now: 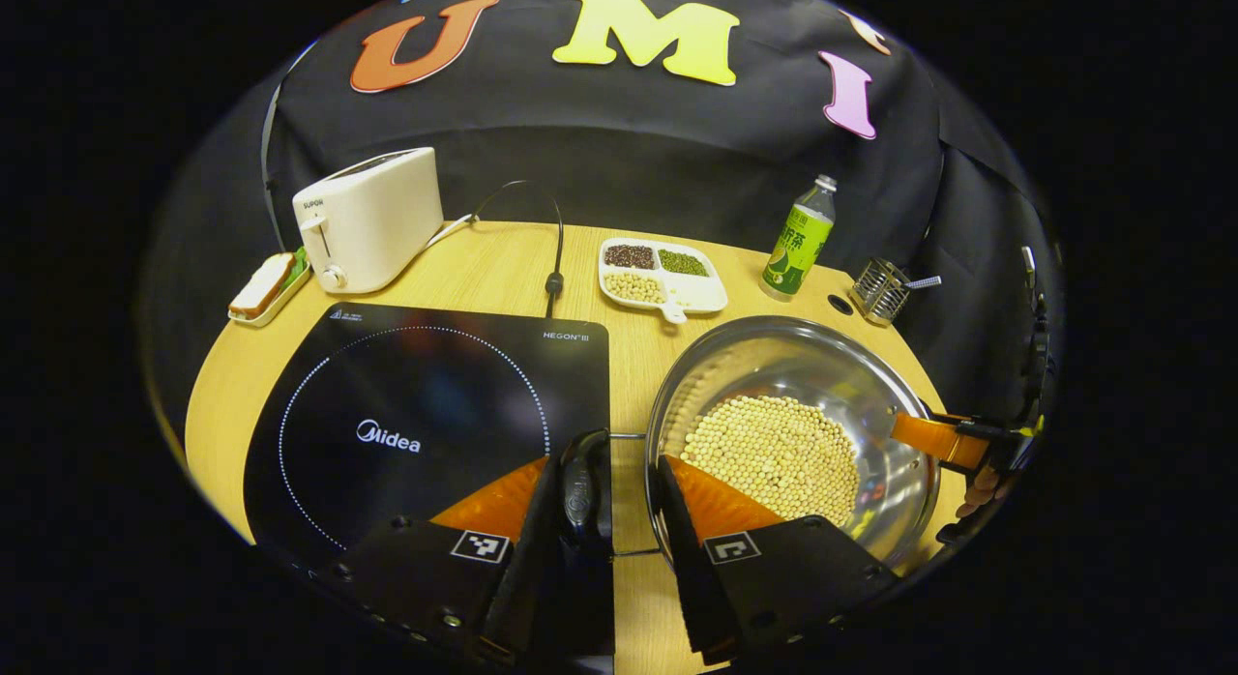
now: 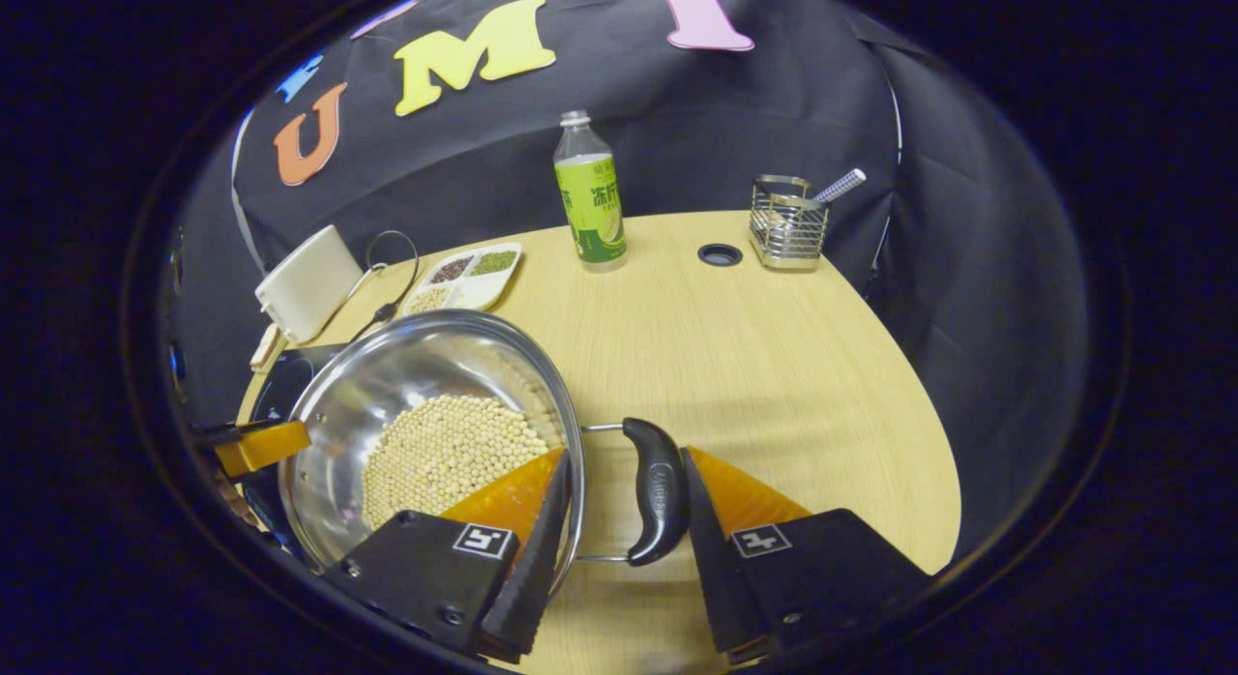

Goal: First push the handle of the pot to place it horizontally, then grasp the pot with both hands and set it on the induction cooktop.

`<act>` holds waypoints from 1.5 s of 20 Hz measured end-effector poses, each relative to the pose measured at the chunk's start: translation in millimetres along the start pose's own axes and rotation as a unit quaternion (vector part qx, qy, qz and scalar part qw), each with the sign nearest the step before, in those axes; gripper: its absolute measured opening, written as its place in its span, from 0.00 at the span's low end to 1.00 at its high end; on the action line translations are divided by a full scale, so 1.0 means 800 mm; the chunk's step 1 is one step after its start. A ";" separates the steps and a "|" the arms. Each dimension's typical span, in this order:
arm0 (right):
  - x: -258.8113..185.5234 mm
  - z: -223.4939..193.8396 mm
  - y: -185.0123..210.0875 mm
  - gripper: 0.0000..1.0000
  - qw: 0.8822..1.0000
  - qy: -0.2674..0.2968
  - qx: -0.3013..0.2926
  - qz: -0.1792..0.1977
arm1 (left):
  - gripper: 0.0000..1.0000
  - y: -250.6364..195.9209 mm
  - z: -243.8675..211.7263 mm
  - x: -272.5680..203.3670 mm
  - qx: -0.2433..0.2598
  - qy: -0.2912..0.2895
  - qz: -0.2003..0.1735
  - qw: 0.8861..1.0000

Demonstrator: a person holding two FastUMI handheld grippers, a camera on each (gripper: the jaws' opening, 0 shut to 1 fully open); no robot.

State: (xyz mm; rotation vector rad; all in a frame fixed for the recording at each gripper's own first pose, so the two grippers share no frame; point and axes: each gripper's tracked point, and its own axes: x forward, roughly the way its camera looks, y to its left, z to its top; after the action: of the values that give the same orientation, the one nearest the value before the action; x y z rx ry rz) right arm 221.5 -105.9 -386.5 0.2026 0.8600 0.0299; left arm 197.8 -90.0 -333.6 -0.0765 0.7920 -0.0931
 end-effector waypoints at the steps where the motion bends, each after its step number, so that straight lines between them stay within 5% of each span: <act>1: -0.001 0.000 0.000 0.66 1.000 0.000 0.000 0.000 | 0.57 -0.001 0.000 0.000 0.004 0.001 0.000 1.000; 15: -0.111 0.004 -0.008 0.62 0.999 -0.035 0.003 -0.021 | 0.54 -0.026 0.011 -0.079 0.026 -0.031 -0.020 0.999; 30: -0.211 0.027 0.103 0.63 0.997 -0.076 -0.012 0.018 | 0.54 0.053 0.055 -0.214 0.029 -0.115 0.008 0.993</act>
State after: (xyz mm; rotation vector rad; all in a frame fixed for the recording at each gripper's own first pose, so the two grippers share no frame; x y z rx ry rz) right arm 131.9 -46.7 -230.3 0.1953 0.7051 0.0575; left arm 112.0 -27.5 -186.5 -0.0254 0.5592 -0.0894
